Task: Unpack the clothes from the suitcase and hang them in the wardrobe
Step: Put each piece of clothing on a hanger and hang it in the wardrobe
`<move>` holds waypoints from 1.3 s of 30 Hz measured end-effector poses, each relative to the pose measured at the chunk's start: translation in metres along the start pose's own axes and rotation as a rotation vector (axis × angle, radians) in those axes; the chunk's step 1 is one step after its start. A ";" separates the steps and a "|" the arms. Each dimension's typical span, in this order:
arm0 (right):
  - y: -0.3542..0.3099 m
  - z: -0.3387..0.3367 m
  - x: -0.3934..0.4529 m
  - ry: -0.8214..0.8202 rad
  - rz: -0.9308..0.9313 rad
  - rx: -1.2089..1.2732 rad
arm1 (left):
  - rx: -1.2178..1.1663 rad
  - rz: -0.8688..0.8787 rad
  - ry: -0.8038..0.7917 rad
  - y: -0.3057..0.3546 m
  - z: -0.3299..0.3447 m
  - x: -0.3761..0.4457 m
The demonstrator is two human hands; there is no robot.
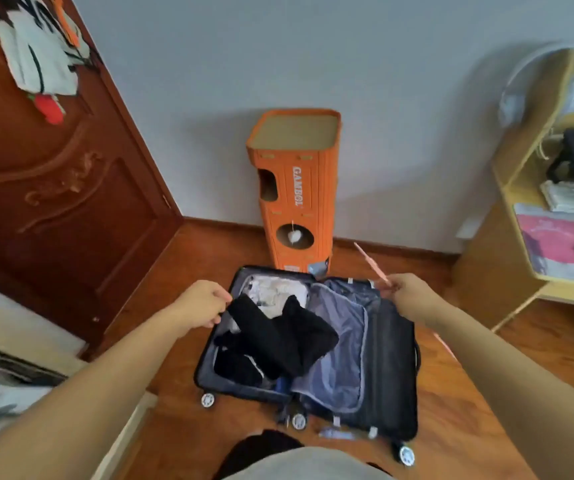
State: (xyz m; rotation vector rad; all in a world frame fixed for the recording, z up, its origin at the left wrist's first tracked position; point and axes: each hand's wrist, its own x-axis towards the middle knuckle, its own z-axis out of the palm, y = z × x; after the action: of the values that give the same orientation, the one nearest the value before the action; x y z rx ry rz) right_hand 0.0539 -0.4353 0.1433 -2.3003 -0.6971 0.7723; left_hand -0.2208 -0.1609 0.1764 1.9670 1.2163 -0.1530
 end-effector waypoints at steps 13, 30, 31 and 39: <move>0.157 0.154 0.028 0.039 0.617 0.326 | 0.297 -0.208 -0.624 -0.141 0.228 0.082; 0.374 0.411 0.152 0.169 0.796 0.486 | 1.041 0.447 -0.150 -0.289 0.575 0.442; 0.372 0.408 0.149 0.168 0.811 0.494 | 0.985 0.436 -0.167 -0.284 0.568 0.444; 0.288 0.309 0.119 0.135 0.570 0.407 | 0.356 0.216 0.199 -0.183 0.385 0.358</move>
State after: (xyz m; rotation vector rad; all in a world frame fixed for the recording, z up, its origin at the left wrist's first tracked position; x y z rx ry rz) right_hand 0.0113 -0.4391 -0.2931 -2.1455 0.1875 0.8959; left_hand -0.0649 -0.1331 -0.3569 2.4593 1.1498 -0.0676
